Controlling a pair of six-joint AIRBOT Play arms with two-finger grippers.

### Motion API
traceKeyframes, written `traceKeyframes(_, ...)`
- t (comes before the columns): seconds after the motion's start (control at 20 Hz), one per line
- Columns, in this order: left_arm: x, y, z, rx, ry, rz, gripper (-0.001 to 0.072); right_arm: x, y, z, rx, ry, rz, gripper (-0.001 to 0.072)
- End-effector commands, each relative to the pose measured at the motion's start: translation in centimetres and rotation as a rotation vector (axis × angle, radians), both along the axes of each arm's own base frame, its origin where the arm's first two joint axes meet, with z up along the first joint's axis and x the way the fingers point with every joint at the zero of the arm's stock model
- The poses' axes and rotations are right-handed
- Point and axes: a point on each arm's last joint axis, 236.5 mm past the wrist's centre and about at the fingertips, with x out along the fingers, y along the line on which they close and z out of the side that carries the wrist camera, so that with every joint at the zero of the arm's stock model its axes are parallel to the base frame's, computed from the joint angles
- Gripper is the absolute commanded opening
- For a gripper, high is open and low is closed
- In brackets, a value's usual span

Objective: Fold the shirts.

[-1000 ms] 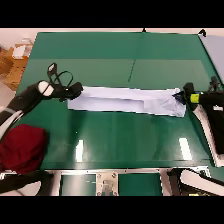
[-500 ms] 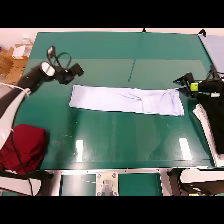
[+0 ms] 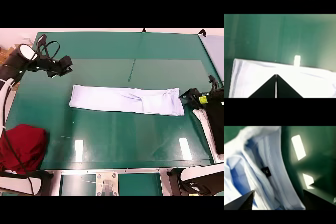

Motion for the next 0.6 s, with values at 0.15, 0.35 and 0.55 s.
traceKeyframes(0.15,-2.8,-0.6,-1.0,0.014,0.099,-0.097,0.0031,0.9,2.6,-1.1,0.182,-0.077,0.132,0.0688)
traceKeyframes(0.35,-2.9,-0.6,-1.0,0.013,0.100,-0.097,0.0031,2.3,3.3,-0.2,0.237,-0.094,0.189,0.0688)
traceKeyframes(0.55,-2.9,-1.1,-0.7,-0.008,0.100,-0.099,0.0031,3.6,5.4,-1.0,0.219,-0.084,0.268,0.0687)
